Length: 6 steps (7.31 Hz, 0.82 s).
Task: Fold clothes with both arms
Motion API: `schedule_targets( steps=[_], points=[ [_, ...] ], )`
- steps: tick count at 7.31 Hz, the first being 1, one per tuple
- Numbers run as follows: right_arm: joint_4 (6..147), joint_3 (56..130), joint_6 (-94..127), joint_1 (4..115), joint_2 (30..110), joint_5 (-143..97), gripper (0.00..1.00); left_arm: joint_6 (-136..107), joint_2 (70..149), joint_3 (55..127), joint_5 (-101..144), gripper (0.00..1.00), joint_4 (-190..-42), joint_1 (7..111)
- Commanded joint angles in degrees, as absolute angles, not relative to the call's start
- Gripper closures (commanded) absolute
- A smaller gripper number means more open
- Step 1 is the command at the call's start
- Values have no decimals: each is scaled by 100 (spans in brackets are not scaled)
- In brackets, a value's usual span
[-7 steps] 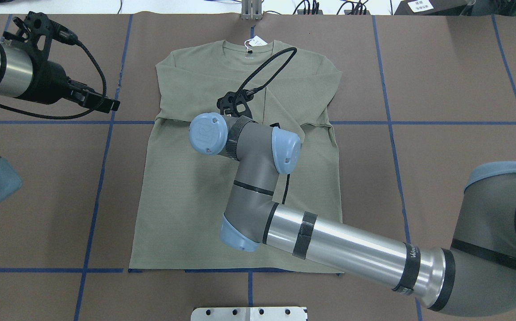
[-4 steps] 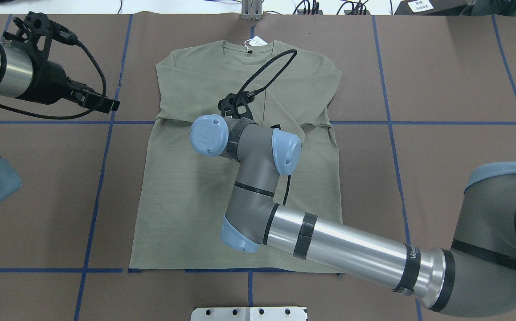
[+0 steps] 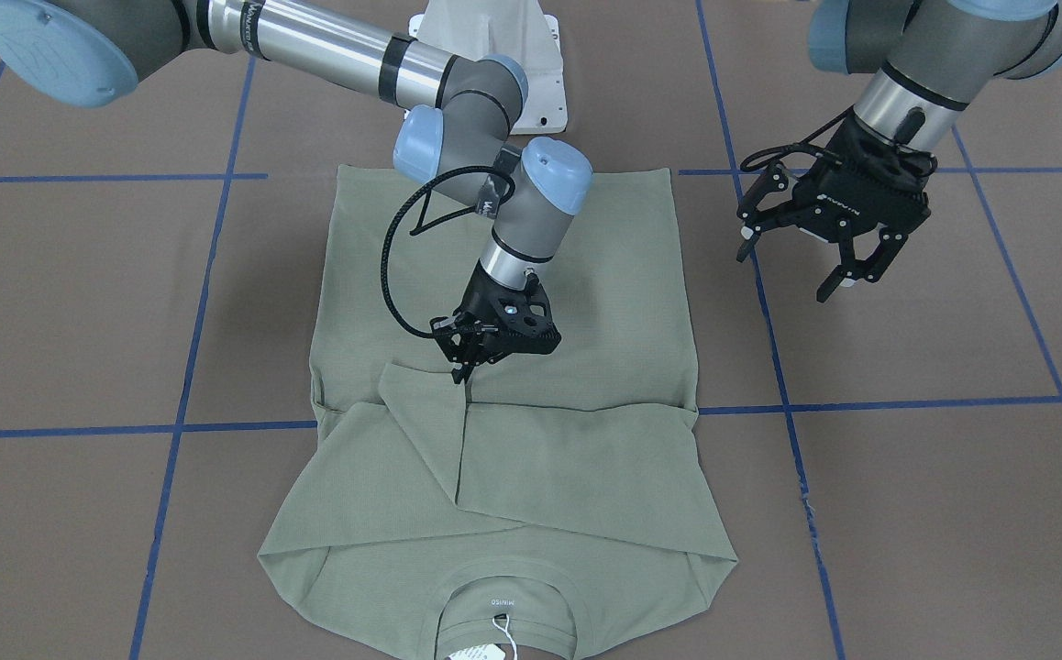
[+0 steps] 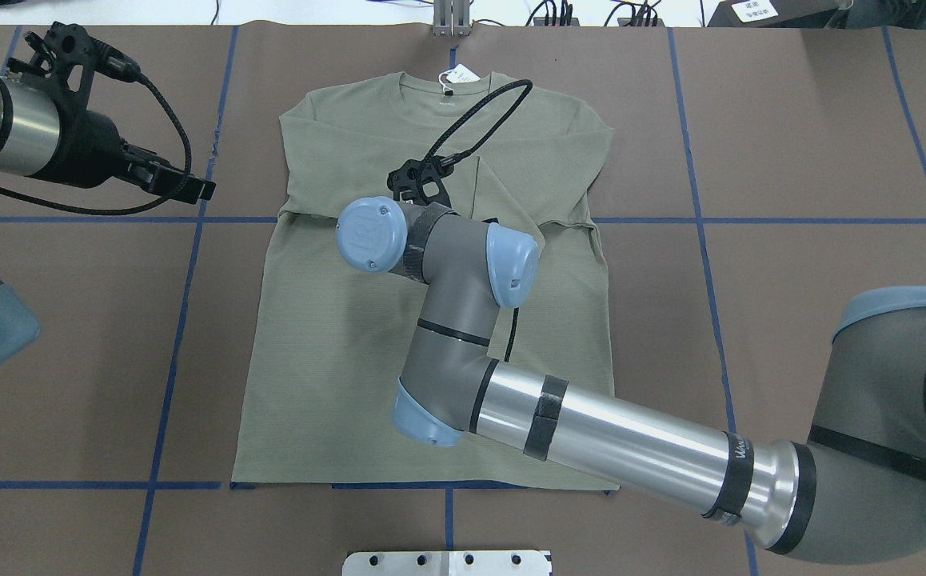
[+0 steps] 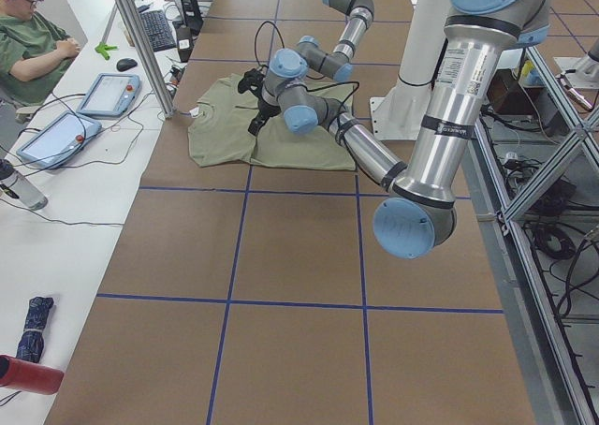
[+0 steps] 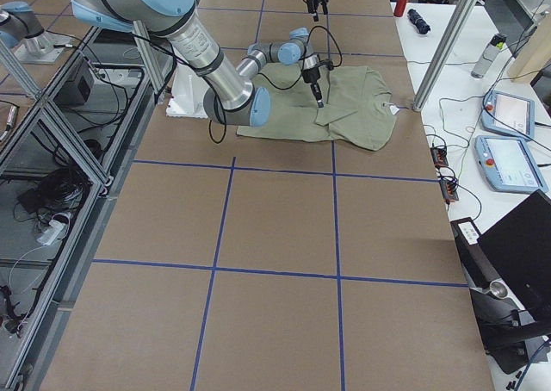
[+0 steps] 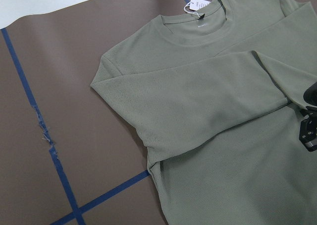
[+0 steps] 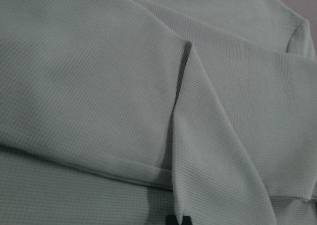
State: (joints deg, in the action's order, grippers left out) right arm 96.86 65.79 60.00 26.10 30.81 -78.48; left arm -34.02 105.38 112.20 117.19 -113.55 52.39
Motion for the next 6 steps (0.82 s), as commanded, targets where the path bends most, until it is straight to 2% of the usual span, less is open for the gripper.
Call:
schedule_targets(
  steps=[1, 3, 6],
  points=[
    [9729, 6810, 5593, 2986, 3189, -8014, 100, -3410, 10538, 11224, 11725, 0, -11355, 5238],
    [9677, 7423, 4741, 3461, 3881, -8068, 100, -3410, 10538, 11224, 11725, 0, -11355, 5229],
    [9668, 7453, 4378, 3796, 4113, -8060, 100, -3419, 10538, 11224, 11716, 0, -11364, 5229]
  ],
)
